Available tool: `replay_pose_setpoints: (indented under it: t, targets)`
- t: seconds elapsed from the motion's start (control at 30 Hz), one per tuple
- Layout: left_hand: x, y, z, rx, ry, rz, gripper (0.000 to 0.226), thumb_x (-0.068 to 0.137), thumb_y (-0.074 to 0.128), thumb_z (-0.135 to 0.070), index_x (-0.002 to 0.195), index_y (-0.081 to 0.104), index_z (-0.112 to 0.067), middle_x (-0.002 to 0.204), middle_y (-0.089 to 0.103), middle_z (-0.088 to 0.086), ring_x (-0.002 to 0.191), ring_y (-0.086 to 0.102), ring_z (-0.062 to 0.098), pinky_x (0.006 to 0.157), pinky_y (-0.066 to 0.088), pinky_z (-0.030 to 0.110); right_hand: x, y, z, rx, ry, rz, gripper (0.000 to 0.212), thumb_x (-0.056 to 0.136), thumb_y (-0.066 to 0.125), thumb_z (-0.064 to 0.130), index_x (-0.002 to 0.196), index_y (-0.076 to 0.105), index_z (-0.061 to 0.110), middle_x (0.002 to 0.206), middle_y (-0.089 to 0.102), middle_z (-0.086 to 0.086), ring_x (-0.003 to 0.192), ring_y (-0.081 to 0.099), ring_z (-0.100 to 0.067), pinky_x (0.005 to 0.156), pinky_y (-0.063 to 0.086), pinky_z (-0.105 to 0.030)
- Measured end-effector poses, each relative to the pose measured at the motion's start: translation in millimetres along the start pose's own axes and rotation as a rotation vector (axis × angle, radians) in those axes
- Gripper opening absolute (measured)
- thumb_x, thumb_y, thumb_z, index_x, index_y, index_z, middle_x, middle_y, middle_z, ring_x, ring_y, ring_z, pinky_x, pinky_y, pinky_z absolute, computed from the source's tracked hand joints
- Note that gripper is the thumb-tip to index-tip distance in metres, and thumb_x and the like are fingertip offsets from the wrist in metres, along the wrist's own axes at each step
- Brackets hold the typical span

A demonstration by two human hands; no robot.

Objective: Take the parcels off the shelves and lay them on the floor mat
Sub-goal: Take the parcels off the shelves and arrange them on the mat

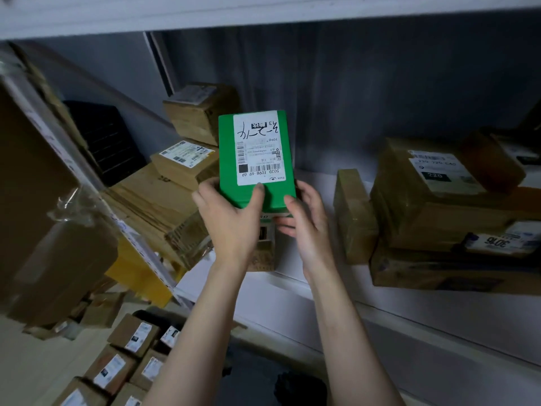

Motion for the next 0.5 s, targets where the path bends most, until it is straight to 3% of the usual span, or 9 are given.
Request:
replay_pose_setpoints:
  t: [0.1,0.23,0.43,0.5]
  targets:
    - [-1.4,-31.9,9.3,0.028,-0.033,-0.039,0.064,0.067,0.063,-0.06,0.105,0.04,-0.014,0.109,0.039,0.001,0.108,0.049,0.023,0.096,0.044,0.043,-15.3,24.3,2.4,0.004,-0.012,0.006,0.033,0.082,0.059,0.037,0.115,0.055,0.04,0.118,0.067,0.012,0.085,0.07,-0.016,0.067,0.054,-0.021]
    - [-2.2,-79.3,27.1,0.069,-0.101,-0.093,0.066,0.065,0.059,-0.066,0.103,0.042,-0.014,0.105,0.04,0.0,0.105,0.047,0.022,0.091,0.045,0.042,-39.9,60.7,-4.1,0.011,0.01,0.044,0.044,0.081,0.059,0.034,0.124,0.052,0.026,0.131,0.061,-0.007,0.082,0.068,-0.02,0.068,0.056,-0.024]
    - [-13.5,-161.2,55.8,0.104,-0.148,-0.171,0.065,0.066,0.051,-0.07,0.1,0.042,-0.015,0.102,0.042,-0.002,0.102,0.046,0.02,0.084,0.039,0.031,-82.2,118.7,-26.3,-0.037,0.083,0.151,0.04,0.084,0.061,0.036,0.122,0.053,0.026,0.105,0.069,0.004,0.077,0.069,-0.02,0.072,0.059,-0.032]
    - [-19.0,-193.3,67.6,0.116,-0.17,-0.215,0.065,0.067,0.05,-0.07,0.1,0.043,-0.016,0.102,0.044,-0.002,0.101,0.045,0.02,0.082,0.039,0.031,-98.7,142.3,-34.8,-0.047,0.109,0.208,0.039,0.081,0.06,0.039,0.118,0.054,0.03,0.109,0.069,0.002,0.077,0.069,-0.02,0.07,0.057,-0.03]
Point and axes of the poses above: each hand's wrist, its own x-axis towards the middle knuckle, its own y-axis out of the palm, z = x × y, the point moved 8 cm from there along x, towards the middle knuckle
